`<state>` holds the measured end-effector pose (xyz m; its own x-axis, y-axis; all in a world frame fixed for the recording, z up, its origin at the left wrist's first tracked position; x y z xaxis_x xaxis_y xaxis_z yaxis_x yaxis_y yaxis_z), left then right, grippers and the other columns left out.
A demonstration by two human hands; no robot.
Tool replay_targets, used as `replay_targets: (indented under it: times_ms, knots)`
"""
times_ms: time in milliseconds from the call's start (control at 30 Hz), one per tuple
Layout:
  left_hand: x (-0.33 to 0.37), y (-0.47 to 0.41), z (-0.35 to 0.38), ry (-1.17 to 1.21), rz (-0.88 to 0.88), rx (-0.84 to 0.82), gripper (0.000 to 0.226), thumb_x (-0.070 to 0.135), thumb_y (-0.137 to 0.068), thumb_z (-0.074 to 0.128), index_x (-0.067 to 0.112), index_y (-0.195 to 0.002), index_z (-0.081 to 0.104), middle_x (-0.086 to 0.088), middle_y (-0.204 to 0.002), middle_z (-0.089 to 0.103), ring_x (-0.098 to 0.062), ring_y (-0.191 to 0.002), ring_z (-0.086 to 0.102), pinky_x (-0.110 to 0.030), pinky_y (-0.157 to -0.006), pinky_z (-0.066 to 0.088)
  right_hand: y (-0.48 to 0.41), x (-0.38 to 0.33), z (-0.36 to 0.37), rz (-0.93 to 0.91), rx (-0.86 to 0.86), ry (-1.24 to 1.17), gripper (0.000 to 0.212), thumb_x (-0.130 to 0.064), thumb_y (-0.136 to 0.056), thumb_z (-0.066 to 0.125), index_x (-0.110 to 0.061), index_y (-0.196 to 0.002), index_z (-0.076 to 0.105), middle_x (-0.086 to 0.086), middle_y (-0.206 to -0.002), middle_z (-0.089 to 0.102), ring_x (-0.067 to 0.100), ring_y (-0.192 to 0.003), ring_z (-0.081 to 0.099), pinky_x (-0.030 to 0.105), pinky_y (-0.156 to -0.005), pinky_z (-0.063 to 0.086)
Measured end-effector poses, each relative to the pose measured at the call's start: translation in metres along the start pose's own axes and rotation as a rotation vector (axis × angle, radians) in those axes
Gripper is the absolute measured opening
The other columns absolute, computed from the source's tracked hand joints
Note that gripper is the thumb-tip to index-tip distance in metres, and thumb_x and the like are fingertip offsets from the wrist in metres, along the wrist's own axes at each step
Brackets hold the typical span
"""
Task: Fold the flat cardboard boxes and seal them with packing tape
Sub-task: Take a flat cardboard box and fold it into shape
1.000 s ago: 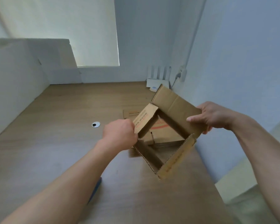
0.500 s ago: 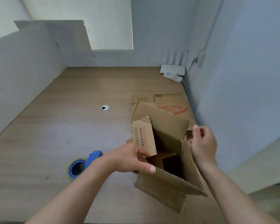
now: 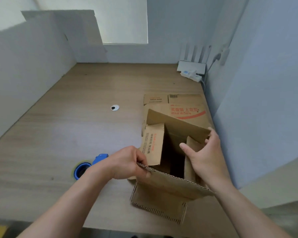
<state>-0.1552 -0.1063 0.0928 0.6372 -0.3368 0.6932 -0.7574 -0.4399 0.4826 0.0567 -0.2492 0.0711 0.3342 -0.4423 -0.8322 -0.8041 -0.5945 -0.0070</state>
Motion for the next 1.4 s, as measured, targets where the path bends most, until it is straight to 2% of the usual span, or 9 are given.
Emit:
replay_targets:
  times_ms: [200, 367, 533, 733, 867, 1033, 1100, 1267, 1400]
  knots:
    - [-0.033, -0.004, 0.018, 0.141, -0.070, -0.036, 0.044, 0.024, -0.076, 0.084, 0.030, -0.115, 0.066, 0.003, -0.092, 0.069, -0.011, -0.086, 0.064, -0.024, -0.078, 0.048, 0.012, 0.055, 0.034, 0.128, -0.141, -0.061, 0.086, -0.039, -0.076, 0.085, -0.023, -0.144, 0.035, -0.010, -0.132, 0.051, 0.012, -0.122, 0.051, 0.037, -0.102, 0.048]
    - [-0.057, -0.014, 0.022, 0.218, -0.143, 0.147, 0.017, 0.034, -0.080, 0.081, 0.031, -0.096, 0.074, 0.014, -0.093, 0.076, -0.006, -0.092, 0.069, -0.031, -0.088, 0.058, 0.007, 0.071, 0.045, 0.180, -0.369, -0.232, 0.040, -0.001, -0.087, 0.069, -0.034, -0.109, 0.069, -0.003, -0.104, 0.071, 0.022, -0.103, 0.066, 0.027, -0.077, 0.054]
    - [-0.053, -0.016, 0.025, 0.108, -0.197, 0.437, 0.044, 0.041, -0.076, 0.083, 0.032, -0.108, 0.054, 0.012, -0.095, 0.064, -0.008, -0.088, 0.063, -0.030, -0.072, 0.059, 0.016, 0.072, 0.031, 0.428, -0.543, -0.756, 0.046, -0.051, -0.101, 0.041, -0.019, -0.118, 0.070, 0.009, -0.122, 0.066, 0.027, -0.111, 0.058, 0.043, -0.079, 0.050]
    - [-0.063, -0.019, 0.032, 0.069, -0.200, 0.554, 0.104, 0.032, -0.072, 0.085, 0.037, -0.151, 0.017, 0.003, -0.144, 0.033, -0.017, -0.123, 0.049, -0.043, -0.102, 0.049, 0.031, 0.066, 0.040, 0.188, -0.350, -0.183, 0.024, 0.001, -0.080, 0.074, -0.008, -0.076, 0.053, -0.001, -0.072, 0.055, 0.013, -0.069, 0.051, 0.011, -0.055, 0.041]
    - [-0.058, -0.035, 0.038, 0.042, -0.051, 0.415, 0.097, 0.029, -0.086, 0.070, 0.034, -0.156, 0.004, 0.020, -0.159, 0.008, -0.010, -0.143, 0.024, -0.036, -0.115, 0.030, 0.044, 0.073, 0.038, 0.182, -0.236, -0.236, 0.021, 0.004, -0.087, 0.066, -0.011, -0.088, 0.051, 0.000, -0.088, 0.056, 0.018, -0.084, 0.054, 0.014, -0.063, 0.043]
    - [-0.054, -0.035, 0.057, 0.121, -0.011, 0.440, 0.078, 0.035, -0.091, 0.067, 0.030, -0.153, 0.021, 0.018, -0.138, 0.036, -0.003, -0.125, 0.038, -0.028, -0.107, 0.037, 0.055, 0.062, 0.044, 0.207, -0.153, -0.430, 0.051, -0.028, -0.100, 0.054, -0.035, -0.144, 0.030, -0.033, -0.129, 0.041, -0.024, -0.113, 0.042, 0.008, -0.095, 0.037]
    - [-0.059, -0.027, 0.067, 0.157, -0.025, 0.528, 0.065, 0.035, -0.090, 0.069, 0.028, -0.145, 0.034, 0.017, -0.132, 0.044, -0.004, -0.118, 0.046, -0.028, -0.100, 0.044, 0.039, 0.057, 0.044, 0.153, -0.134, -0.313, 0.062, -0.036, -0.098, 0.057, -0.032, -0.152, 0.027, -0.029, -0.138, 0.038, -0.016, -0.123, 0.038, 0.014, -0.103, 0.033]
    - [-0.069, -0.036, 0.066, 0.315, -0.139, 0.662, 0.035, 0.035, -0.093, 0.066, 0.030, -0.119, 0.043, 0.015, -0.113, 0.054, -0.013, -0.108, 0.057, -0.040, -0.091, 0.054, 0.004, 0.058, 0.048, 0.050, -0.218, -0.134, 0.054, -0.035, -0.100, 0.055, -0.025, -0.150, 0.037, -0.006, -0.145, 0.048, 0.011, -0.133, 0.044, 0.039, -0.113, 0.040]
    - [-0.069, -0.046, 0.064, 0.313, -0.102, 0.699, 0.057, 0.036, -0.098, 0.057, 0.027, -0.149, 0.032, 0.016, -0.137, 0.039, -0.005, -0.128, 0.038, -0.031, -0.109, 0.037, -0.004, 0.060, 0.051, -0.046, -0.255, -0.129, 0.038, -0.023, -0.101, 0.056, -0.033, -0.137, 0.049, -0.016, -0.130, 0.059, 0.001, -0.121, 0.054, 0.034, -0.106, 0.048]
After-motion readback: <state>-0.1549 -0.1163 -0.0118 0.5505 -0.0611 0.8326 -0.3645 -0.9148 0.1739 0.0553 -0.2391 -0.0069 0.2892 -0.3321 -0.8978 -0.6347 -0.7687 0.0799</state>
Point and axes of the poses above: each hand's wrist, its own y-axis away from the middle knuckle, its own z-axis out of the palm, x = y × z, the point moved 4 cm from there along -y, towards the middle knuckle
